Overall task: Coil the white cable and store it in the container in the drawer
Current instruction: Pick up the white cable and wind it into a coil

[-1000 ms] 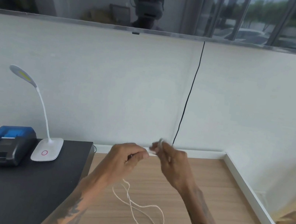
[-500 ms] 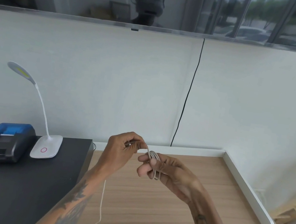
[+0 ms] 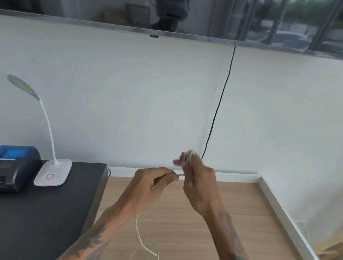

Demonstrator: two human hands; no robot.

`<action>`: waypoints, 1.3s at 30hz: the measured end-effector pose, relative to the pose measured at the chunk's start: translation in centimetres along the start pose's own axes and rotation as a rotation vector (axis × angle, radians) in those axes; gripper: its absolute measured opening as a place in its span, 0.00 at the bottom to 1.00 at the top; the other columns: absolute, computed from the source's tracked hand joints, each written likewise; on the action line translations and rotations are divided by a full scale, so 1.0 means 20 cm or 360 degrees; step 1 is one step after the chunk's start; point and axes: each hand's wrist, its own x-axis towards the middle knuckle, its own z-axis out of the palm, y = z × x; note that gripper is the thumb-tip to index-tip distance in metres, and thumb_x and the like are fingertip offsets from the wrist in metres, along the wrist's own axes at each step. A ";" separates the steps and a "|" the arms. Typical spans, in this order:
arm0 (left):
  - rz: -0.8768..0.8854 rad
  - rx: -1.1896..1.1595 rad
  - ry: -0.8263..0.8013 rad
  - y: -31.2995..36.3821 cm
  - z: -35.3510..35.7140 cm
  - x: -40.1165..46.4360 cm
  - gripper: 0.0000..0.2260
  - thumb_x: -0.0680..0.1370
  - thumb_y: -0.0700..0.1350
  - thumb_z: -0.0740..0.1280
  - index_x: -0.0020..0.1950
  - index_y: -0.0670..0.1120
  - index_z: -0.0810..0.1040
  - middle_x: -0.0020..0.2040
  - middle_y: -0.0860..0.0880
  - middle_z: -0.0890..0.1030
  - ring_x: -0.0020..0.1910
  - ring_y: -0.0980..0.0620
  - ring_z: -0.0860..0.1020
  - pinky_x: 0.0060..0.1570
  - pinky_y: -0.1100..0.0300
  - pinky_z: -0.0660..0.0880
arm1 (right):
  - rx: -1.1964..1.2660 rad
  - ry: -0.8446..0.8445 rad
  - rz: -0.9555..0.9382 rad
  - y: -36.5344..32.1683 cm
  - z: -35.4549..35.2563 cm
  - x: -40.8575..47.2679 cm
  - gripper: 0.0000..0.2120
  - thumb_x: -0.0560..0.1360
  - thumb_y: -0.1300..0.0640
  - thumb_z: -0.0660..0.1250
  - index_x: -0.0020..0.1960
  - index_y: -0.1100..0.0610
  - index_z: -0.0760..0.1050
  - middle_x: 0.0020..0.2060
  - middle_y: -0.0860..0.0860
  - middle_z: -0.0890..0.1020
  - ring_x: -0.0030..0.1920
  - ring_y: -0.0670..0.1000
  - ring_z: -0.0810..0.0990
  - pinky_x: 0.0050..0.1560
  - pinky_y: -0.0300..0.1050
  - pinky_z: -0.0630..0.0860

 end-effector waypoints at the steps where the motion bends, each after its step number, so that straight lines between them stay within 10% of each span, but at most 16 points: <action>1: 0.0008 0.0017 -0.0023 0.01 -0.02 0.01 0.07 0.79 0.51 0.70 0.47 0.51 0.87 0.30 0.58 0.80 0.25 0.60 0.66 0.28 0.68 0.63 | -0.0125 -0.0120 -0.0023 0.02 0.00 -0.01 0.07 0.82 0.67 0.58 0.46 0.62 0.71 0.44 0.52 0.85 0.37 0.33 0.78 0.41 0.35 0.73; 7: -0.0062 -0.0081 0.0019 0.04 -0.15 0.11 0.05 0.71 0.52 0.76 0.39 0.51 0.86 0.33 0.60 0.84 0.31 0.65 0.77 0.33 0.72 0.70 | 0.0404 -0.0669 0.0474 0.05 -0.08 -0.09 0.21 0.84 0.45 0.57 0.44 0.59 0.78 0.31 0.50 0.85 0.44 0.49 0.84 0.48 0.39 0.74; 14: -0.0032 -0.0230 0.0156 0.10 -0.15 0.14 0.11 0.69 0.55 0.75 0.40 0.47 0.87 0.35 0.51 0.85 0.34 0.60 0.76 0.35 0.68 0.71 | 0.1510 -0.0806 0.0445 -0.01 -0.14 -0.06 0.16 0.83 0.50 0.59 0.43 0.57 0.80 0.36 0.60 0.74 0.46 0.55 0.81 0.52 0.43 0.74; 20: -0.0068 -0.0275 0.0243 0.12 -0.15 0.16 0.16 0.71 0.57 0.72 0.43 0.45 0.87 0.26 0.57 0.75 0.28 0.61 0.70 0.31 0.72 0.66 | 0.2470 -0.0649 0.0327 -0.13 -0.13 -0.02 0.13 0.81 0.56 0.62 0.48 0.65 0.79 0.41 0.53 0.81 0.47 0.51 0.80 0.52 0.41 0.77; 24: -0.0002 -0.0212 0.0284 0.15 -0.14 0.21 0.17 0.74 0.57 0.70 0.46 0.43 0.87 0.28 0.49 0.72 0.29 0.55 0.67 0.30 0.67 0.64 | 0.3063 0.0021 0.0329 -0.25 -0.13 0.19 0.14 0.81 0.64 0.60 0.58 0.70 0.81 0.58 0.58 0.84 0.64 0.54 0.79 0.59 0.42 0.78; 28: 0.0014 -0.0138 0.0274 0.19 -0.12 0.28 0.12 0.78 0.52 0.71 0.47 0.45 0.86 0.29 0.47 0.72 0.28 0.56 0.67 0.29 0.69 0.64 | 0.1415 0.0498 0.0253 -0.31 -0.07 0.41 0.11 0.82 0.61 0.61 0.59 0.60 0.81 0.56 0.44 0.83 0.60 0.37 0.77 0.59 0.32 0.71; 31: 0.0032 -0.0092 0.0315 0.20 -0.14 0.31 0.10 0.78 0.51 0.71 0.45 0.47 0.86 0.28 0.47 0.72 0.27 0.57 0.66 0.28 0.69 0.64 | 0.0325 0.0331 -0.0049 -0.27 -0.02 0.42 0.09 0.82 0.67 0.56 0.47 0.60 0.73 0.52 0.53 0.84 0.52 0.41 0.83 0.49 0.34 0.76; 35: -0.0009 -0.0007 0.0275 0.14 -0.24 0.28 0.06 0.76 0.50 0.74 0.43 0.48 0.87 0.33 0.47 0.82 0.29 0.58 0.71 0.32 0.67 0.69 | 0.0008 -0.0234 0.0083 -0.13 -0.02 0.31 0.11 0.82 0.63 0.57 0.43 0.64 0.72 0.40 0.53 0.88 0.30 0.41 0.76 0.34 0.31 0.68; 39: 0.0025 -0.0031 0.0243 0.13 -0.27 0.28 0.04 0.71 0.48 0.78 0.38 0.53 0.85 0.38 0.49 0.84 0.35 0.56 0.76 0.37 0.64 0.71 | 0.0395 -0.0651 0.0359 -0.08 -0.06 0.23 0.21 0.84 0.48 0.56 0.43 0.59 0.80 0.39 0.47 0.88 0.48 0.45 0.82 0.52 0.40 0.73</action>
